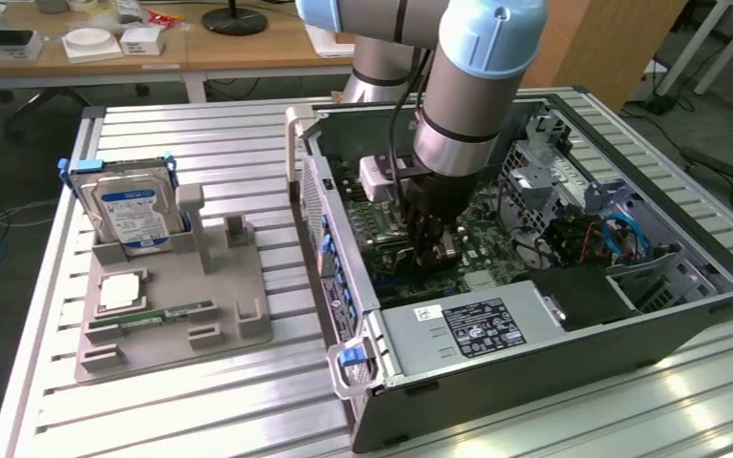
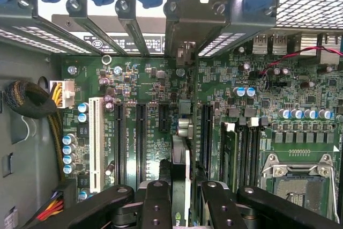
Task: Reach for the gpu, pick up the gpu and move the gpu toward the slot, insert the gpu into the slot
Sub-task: 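Insert the gpu into the slot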
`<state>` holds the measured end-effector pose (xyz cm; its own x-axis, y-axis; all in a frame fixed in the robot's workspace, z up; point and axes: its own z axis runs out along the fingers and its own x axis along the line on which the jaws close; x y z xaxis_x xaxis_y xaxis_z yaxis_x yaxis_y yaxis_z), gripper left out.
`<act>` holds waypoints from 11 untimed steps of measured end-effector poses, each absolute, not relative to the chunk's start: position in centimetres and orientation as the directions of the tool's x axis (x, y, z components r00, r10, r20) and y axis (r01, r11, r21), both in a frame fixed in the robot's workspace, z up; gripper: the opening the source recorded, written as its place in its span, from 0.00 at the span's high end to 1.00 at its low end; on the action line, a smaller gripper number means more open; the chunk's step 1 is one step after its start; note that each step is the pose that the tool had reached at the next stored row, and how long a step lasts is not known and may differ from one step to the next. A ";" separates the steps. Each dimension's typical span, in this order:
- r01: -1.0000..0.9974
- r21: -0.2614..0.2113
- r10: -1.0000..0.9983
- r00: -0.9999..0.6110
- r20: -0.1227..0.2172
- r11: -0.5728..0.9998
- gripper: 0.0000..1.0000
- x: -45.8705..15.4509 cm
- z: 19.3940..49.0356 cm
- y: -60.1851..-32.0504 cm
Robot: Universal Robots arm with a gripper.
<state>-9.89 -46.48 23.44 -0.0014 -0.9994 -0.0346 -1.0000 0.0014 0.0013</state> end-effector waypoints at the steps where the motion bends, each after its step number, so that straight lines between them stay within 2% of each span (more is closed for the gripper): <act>1: -1.000 0.001 -0.999 -0.001 -0.035 0.001 0.74 -9.9 23.4 -46.5; 11: -1.000 0.001 -0.999 -0.002 -0.035 0.002 0.74 -10.1 23.2 -46.5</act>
<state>-10.06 -46.48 23.17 -0.0015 -0.9994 -0.0348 -1.0000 0.0015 0.0012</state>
